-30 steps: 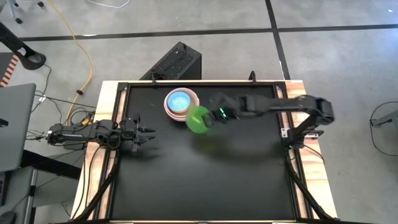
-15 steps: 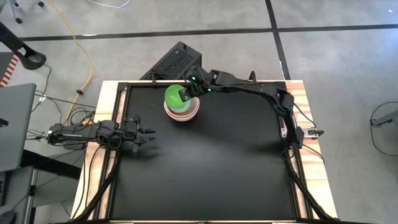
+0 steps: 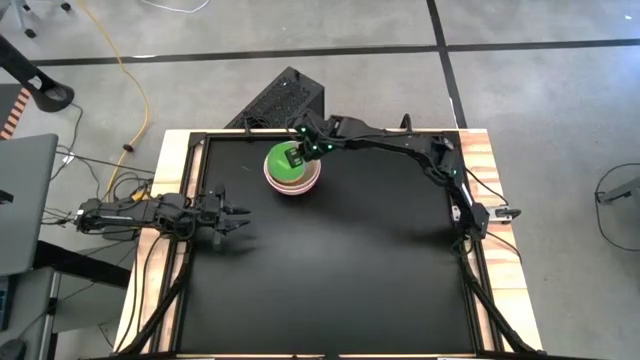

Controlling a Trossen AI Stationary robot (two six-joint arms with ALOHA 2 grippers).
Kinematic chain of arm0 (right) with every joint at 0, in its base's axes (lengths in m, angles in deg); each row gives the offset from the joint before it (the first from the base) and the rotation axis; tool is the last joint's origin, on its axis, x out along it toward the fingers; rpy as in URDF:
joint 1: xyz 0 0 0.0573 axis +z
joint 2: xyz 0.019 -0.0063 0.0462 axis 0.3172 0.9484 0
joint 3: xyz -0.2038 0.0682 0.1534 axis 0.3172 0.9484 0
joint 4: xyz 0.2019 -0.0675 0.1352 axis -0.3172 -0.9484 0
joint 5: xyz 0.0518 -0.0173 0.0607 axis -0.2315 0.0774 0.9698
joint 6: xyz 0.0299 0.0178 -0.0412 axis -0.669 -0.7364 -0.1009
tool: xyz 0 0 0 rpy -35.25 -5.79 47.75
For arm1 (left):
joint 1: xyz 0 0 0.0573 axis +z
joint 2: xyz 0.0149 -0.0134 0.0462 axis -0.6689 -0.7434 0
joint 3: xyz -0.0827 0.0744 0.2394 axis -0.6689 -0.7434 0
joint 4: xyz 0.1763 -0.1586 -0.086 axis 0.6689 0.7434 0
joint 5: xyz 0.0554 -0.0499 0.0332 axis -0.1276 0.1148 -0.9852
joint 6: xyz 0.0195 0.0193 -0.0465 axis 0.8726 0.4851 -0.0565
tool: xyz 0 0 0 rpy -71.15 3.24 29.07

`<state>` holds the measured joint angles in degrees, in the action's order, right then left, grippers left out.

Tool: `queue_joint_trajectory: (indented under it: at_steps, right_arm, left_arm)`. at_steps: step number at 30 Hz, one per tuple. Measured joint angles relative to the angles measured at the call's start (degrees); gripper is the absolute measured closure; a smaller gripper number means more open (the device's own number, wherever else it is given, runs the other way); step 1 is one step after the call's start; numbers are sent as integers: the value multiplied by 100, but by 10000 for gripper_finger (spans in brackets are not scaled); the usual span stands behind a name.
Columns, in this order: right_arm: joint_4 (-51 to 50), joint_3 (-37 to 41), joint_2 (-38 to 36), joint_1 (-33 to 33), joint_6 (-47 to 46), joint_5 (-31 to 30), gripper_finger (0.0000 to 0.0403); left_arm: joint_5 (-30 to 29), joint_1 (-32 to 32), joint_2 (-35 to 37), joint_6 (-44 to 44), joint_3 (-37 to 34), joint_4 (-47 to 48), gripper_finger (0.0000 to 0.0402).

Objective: Nest bowls inside each other
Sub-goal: Stack the transparent green bowl on top of the blue bowl

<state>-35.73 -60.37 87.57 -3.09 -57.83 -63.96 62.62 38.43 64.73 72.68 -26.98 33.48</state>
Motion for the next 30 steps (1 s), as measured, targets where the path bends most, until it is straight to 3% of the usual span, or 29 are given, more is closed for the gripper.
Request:
queue_joint_trajectory:
  at_steps: [22,30]
  right_arm:
    - [-275,7,0,-105,-17,-352,399]
    - [-262,7,0,-57,10,-369,345]
  left_arm:
    - [-9,0,0,-13,-4,-7,274]
    - [-11,0,0,-13,-4,-7,274]
